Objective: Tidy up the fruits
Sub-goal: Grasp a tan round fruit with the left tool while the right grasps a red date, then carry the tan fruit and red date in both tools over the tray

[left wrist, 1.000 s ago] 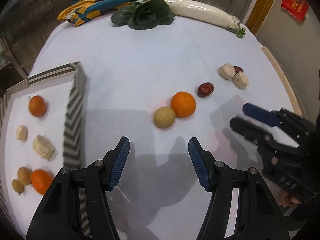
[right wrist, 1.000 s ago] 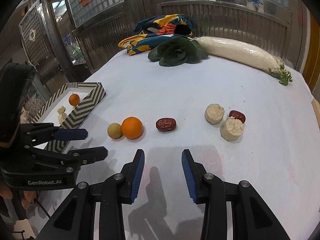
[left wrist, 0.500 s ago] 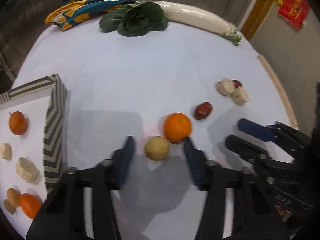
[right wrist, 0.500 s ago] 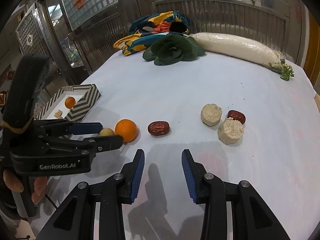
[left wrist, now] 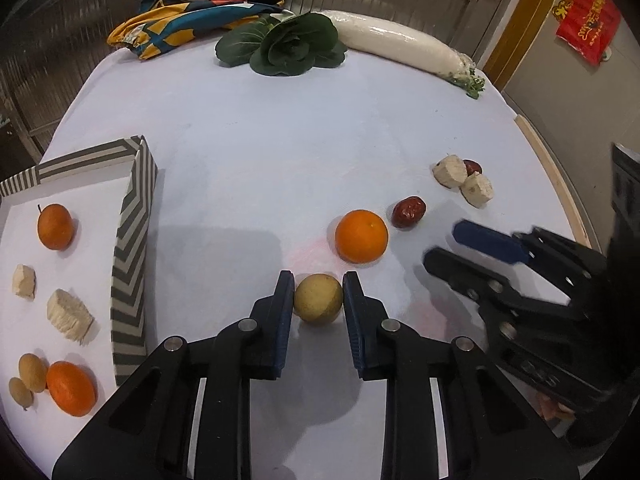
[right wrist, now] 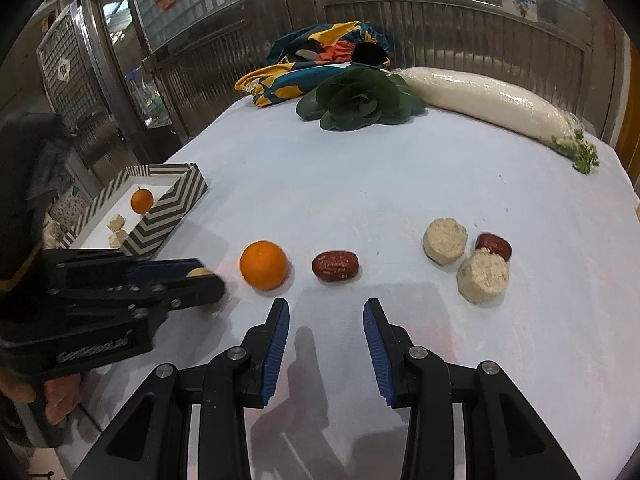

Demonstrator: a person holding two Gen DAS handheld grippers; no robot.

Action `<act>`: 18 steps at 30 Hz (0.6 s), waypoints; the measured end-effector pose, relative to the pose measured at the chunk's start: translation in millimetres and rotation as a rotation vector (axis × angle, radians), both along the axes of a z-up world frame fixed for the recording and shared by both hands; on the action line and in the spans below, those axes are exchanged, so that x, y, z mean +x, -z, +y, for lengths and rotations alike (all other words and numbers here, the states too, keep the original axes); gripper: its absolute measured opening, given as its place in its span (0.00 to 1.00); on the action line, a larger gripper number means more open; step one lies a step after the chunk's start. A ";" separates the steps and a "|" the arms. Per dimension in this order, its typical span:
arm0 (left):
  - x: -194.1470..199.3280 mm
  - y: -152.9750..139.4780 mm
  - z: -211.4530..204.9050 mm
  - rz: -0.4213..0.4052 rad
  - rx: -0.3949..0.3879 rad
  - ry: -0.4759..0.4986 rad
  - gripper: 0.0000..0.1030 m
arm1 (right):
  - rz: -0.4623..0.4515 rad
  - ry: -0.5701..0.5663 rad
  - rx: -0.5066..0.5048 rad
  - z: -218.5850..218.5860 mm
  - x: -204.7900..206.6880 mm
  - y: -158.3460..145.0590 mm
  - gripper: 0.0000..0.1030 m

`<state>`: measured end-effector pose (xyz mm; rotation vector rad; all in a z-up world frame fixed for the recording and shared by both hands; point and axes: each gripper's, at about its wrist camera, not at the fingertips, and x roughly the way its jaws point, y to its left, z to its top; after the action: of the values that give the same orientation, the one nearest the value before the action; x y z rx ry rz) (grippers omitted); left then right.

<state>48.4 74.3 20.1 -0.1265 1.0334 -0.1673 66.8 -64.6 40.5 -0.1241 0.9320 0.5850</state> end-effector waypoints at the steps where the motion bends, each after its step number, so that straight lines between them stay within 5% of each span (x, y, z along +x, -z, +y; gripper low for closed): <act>1: -0.9 -0.4 0.5 -0.001 0.000 0.000 0.23 | -0.007 0.000 -0.013 2.4 2.6 0.9 0.36; 8: -8.8 -7.0 3.9 -0.012 -0.014 0.001 0.23 | -0.007 0.011 -0.038 14.0 27.9 12.3 0.36; 11: -12.5 -9.5 5.8 -0.013 -0.025 -0.001 0.23 | -0.040 0.009 -0.096 21.3 29.4 13.3 0.27; 18: -31.0 -20.0 11.3 -0.047 -0.008 -0.020 0.23 | -0.039 0.020 -0.055 8.9 10.7 4.5 0.27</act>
<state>17.3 85.6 40.0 -0.1399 0.9843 -0.1552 77.6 -55.7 36.0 -0.1746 0.9102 0.5368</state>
